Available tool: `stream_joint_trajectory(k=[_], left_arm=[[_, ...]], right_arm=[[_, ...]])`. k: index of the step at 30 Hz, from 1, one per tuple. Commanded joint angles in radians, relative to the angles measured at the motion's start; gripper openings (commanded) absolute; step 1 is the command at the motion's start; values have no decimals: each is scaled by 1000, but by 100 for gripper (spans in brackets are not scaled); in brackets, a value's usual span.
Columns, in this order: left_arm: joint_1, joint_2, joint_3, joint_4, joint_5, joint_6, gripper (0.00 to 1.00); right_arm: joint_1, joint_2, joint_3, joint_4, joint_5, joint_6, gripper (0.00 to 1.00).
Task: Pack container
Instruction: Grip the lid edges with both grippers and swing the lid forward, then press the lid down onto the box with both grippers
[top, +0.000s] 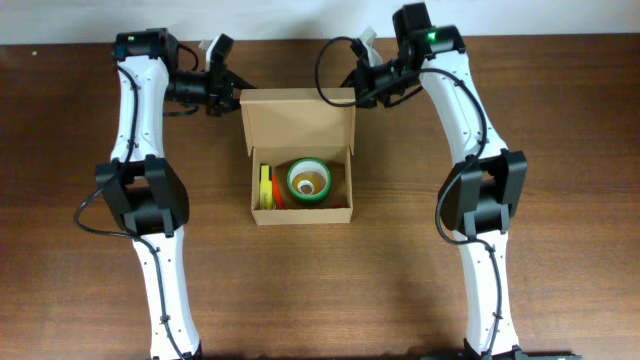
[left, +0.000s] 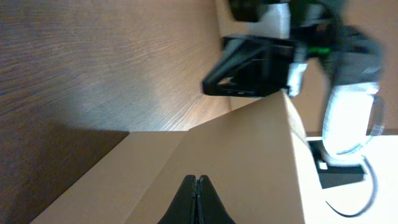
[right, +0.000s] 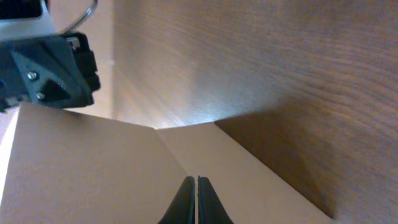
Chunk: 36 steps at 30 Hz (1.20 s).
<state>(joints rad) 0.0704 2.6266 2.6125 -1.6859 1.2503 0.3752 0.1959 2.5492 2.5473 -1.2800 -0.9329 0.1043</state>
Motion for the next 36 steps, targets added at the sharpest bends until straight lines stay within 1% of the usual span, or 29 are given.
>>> stream_joint_trajectory(k=[1,4,11,21,27,32,34,36], left_arm=[[-39,-74,14,-2,-65,30,2],[-56,-93,14,-2,-82,30,2],[-64,-140,14,-2,-195,-4,1],[-70,-235,-14,-2,-377,-49,2],[-90,-314,-150,-2,-463,-45,2],[-97,-386,-329,-2,-492,-23,1],[-97,-420,-417,-2,-492,5,2],[-97,-451,-485,-2,-494,22,2]], right_arm=[[32,-127,41,-27,174,-98,4],[53,-182,41,-56,267,-101,4],[85,-274,36,-100,378,-101,4],[154,-286,-19,-180,459,-115,4],[193,-286,-21,-233,509,-117,4],[248,-286,-21,-291,582,-117,4],[278,-286,-21,-311,629,-116,4],[303,-286,-21,-318,632,-116,4]])
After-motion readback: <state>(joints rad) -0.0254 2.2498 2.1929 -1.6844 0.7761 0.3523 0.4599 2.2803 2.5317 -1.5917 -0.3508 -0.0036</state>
